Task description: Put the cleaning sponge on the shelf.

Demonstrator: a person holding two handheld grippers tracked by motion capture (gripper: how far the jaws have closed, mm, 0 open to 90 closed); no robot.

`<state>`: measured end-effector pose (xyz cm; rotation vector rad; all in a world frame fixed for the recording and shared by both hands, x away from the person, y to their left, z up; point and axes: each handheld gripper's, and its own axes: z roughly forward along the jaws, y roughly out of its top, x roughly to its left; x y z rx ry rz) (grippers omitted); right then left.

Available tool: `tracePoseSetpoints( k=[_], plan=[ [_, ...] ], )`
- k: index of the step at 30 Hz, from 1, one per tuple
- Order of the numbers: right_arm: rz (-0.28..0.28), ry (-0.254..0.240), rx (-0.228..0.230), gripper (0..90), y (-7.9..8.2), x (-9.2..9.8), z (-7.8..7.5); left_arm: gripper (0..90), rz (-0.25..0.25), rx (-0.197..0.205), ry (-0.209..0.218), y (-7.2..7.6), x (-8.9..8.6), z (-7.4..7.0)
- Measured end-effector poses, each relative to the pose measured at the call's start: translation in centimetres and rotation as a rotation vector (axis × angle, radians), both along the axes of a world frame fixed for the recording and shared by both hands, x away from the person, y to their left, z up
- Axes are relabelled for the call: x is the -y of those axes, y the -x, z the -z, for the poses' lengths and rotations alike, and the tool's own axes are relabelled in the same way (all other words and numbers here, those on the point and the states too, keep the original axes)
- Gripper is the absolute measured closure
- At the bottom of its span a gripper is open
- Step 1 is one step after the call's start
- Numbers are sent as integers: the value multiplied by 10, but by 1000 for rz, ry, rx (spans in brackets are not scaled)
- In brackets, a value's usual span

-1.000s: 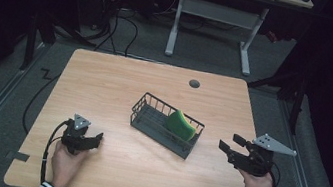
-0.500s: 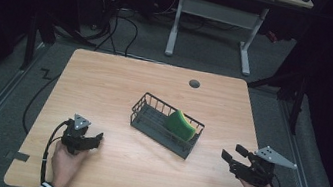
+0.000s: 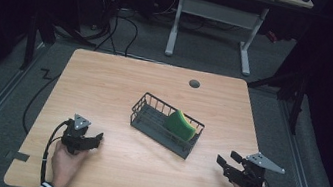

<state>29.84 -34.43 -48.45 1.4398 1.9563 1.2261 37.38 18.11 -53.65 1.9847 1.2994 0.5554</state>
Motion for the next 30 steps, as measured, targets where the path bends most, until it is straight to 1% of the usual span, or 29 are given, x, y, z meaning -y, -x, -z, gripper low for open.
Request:
tracePoseSetpoints(
  k=[5, 6, 8, 10, 15, 21, 26, 28, 30],
  plan=[
    [-2, 6, -16, 352, -5, -4, 9, 281, 0, 0, 1, 0, 0, 0],
    [3, 2, -27, 352, -6, -5, 12, 281, 0, 0, 1, 0, 0, 0],
    [1, 9, -31, 352, -8, -5, 15, 280, 0, 0, 1, 0, 0, 0],
    [9, 8, -46, 352, -9, -6, 18, 281, 0, 0, 0, 0, 0, 0],
    [10, 33, -65, 351, -13, -7, 25, 281, 0, 0, 0, 0, 0, 0],
    [23, 52, -82, 350, -15, -8, 31, 281, 0, 0, 0, 0, 0, 0],
    [37, 96, -95, 350, -17, -10, 37, 281, 0, 0, 0, 0, 0, 0],
    [38, 95, -96, 350, -17, -10, 39, 281, 0, 0, 0, 0, 0, 0],
    [47, 119, -103, 350, -18, -11, 41, 281, 0, 0, 0, 0, 0, 0]
  ],
)
